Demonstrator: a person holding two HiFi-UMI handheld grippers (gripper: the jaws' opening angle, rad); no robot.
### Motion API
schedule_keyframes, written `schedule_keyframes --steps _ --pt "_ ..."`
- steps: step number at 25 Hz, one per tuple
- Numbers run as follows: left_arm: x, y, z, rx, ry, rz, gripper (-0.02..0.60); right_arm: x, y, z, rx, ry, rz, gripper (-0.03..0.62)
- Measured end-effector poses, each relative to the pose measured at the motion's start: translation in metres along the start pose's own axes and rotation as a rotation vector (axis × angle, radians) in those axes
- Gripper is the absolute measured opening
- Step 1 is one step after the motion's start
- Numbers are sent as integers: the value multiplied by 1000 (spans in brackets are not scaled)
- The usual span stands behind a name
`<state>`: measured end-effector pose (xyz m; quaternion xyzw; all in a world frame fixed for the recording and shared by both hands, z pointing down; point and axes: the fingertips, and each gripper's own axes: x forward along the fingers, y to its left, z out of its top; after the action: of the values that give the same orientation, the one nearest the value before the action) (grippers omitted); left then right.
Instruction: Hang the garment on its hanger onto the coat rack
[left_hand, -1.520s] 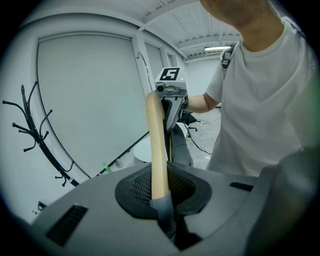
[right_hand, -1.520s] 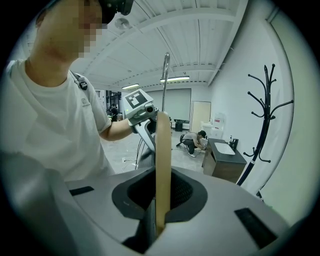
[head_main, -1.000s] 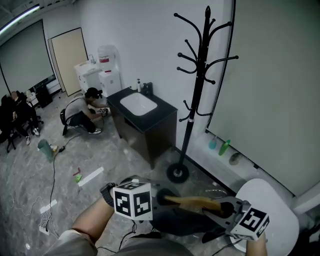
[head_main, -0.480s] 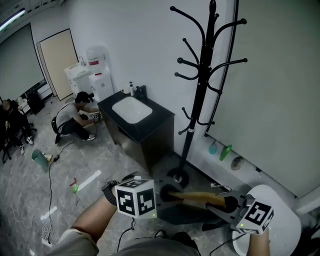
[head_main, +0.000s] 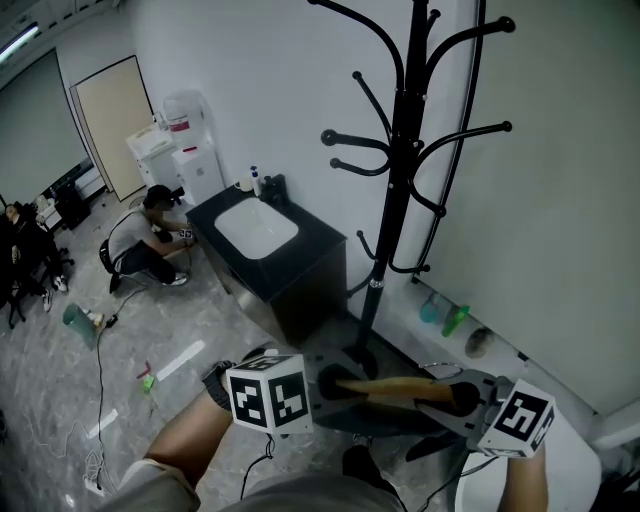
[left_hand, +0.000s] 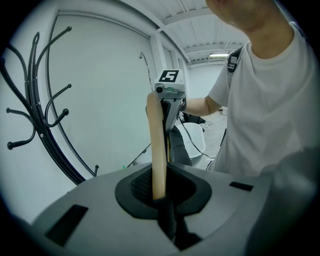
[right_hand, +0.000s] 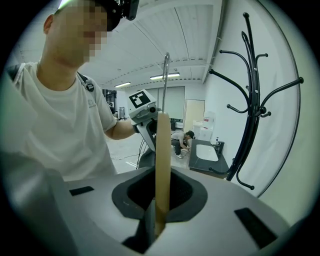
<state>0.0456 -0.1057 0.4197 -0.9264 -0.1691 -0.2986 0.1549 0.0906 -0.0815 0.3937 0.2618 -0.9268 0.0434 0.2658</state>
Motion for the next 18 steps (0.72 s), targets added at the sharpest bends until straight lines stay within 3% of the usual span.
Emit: schedule_keyframes --steps 10,18 --pt "30 129 21 -77 -21 81 34 -26 -138 5 -73 8 138 40" --pt "34 204 20 -152 -15 140 34 -20 -217 11 -93 13 244 40"
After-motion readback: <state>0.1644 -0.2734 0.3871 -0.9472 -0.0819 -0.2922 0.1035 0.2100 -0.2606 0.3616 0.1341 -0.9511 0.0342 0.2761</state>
